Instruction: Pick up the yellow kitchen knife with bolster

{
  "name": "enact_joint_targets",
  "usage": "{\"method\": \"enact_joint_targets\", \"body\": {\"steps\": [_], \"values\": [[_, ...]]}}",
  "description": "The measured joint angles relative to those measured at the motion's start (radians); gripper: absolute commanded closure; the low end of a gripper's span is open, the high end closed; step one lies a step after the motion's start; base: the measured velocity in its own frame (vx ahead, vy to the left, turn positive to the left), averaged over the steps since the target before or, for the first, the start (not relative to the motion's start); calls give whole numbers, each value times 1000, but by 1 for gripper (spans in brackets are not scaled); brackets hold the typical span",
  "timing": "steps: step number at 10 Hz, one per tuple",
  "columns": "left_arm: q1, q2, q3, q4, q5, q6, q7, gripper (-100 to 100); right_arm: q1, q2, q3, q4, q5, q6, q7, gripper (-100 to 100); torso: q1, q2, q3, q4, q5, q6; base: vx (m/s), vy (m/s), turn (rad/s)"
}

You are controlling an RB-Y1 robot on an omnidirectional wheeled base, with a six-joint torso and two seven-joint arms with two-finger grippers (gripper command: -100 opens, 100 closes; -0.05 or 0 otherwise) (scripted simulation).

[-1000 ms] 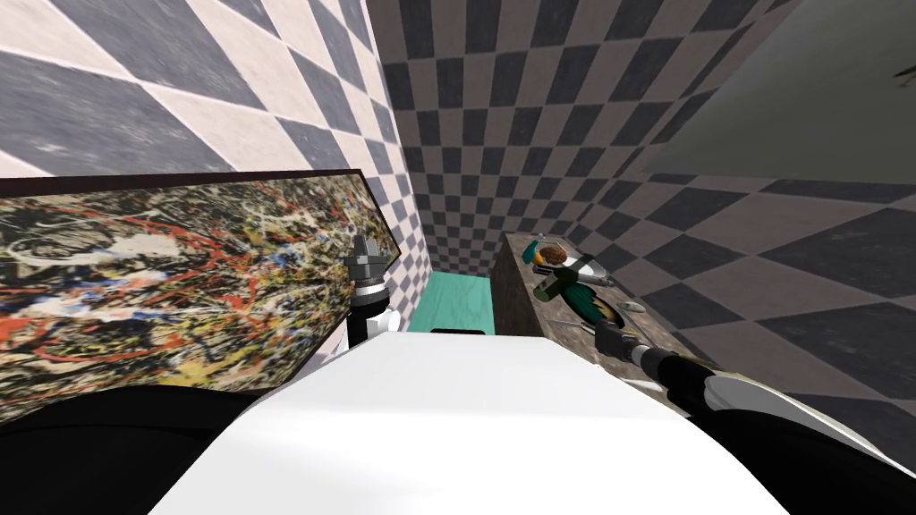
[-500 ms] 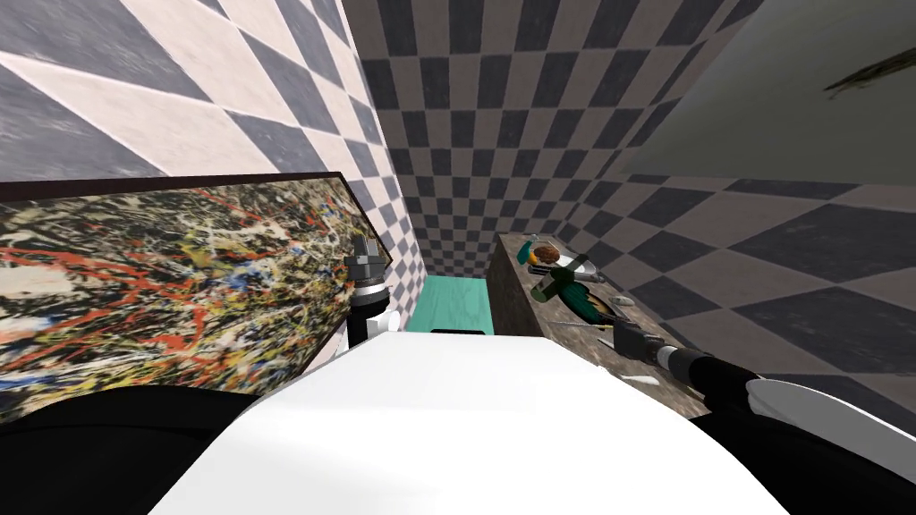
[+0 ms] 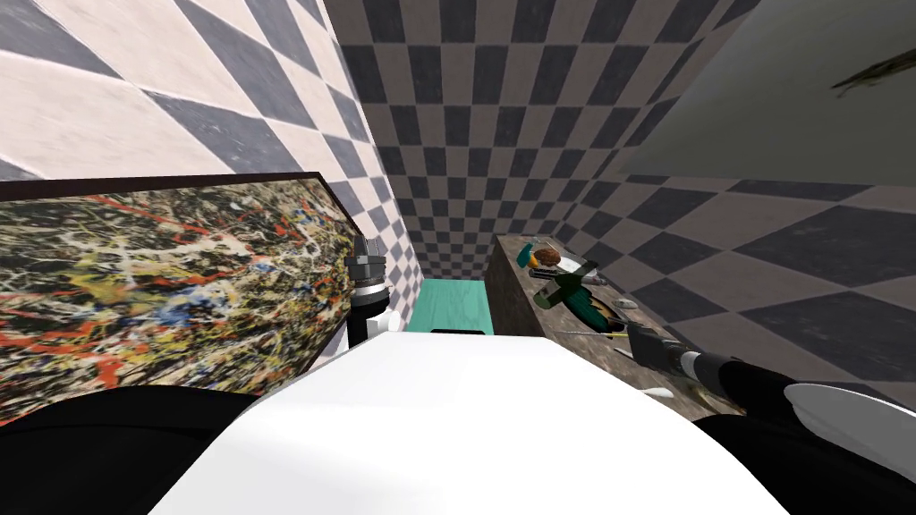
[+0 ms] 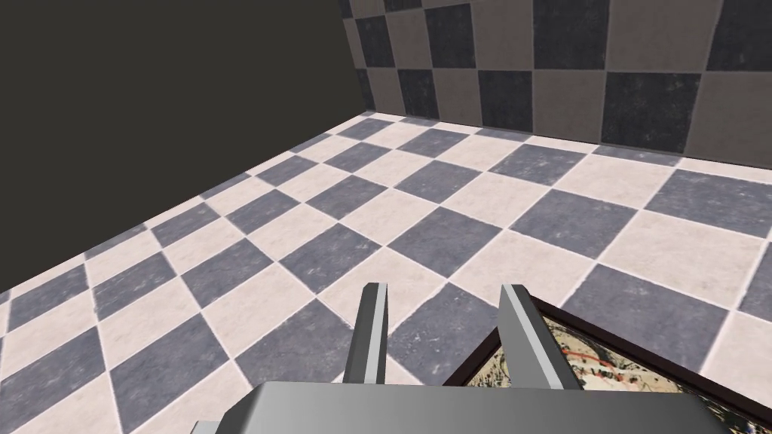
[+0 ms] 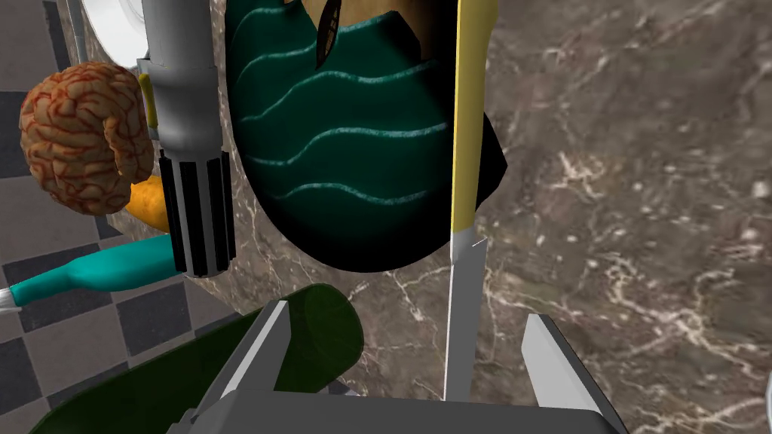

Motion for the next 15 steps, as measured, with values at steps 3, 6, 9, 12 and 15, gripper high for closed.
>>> {"method": "enact_joint_targets", "body": {"steps": [3,6,9,12,15], "values": [[0,0,0,0,0,0,0,0,67,-46,-29,11,0,-53,-24,-100,0,-2,-1,0,0,0,118,22,-28],[0,0,0,0,0,0,0,0,133,-95,-39,23,2,-110,-46,-100,-1,-3,-2,-1,0,-1,134,13,-11],[0,0,0,0,0,0,0,0,190,-126,-31,18,14,-141,-73,-100,-1,0,0,0,0,0,94,11,13],[0,0,0,0,0,0,0,0,262,-175,-8,28,20,-202,-94,-100,-2,-3,-2,-1,-1,-1,132,4,37],[0,0,0,0,0,0,0,0,318,-203,6,16,34,-234,-118,-100,-2,1,1,0,-1,0,58,-4,24]]}}
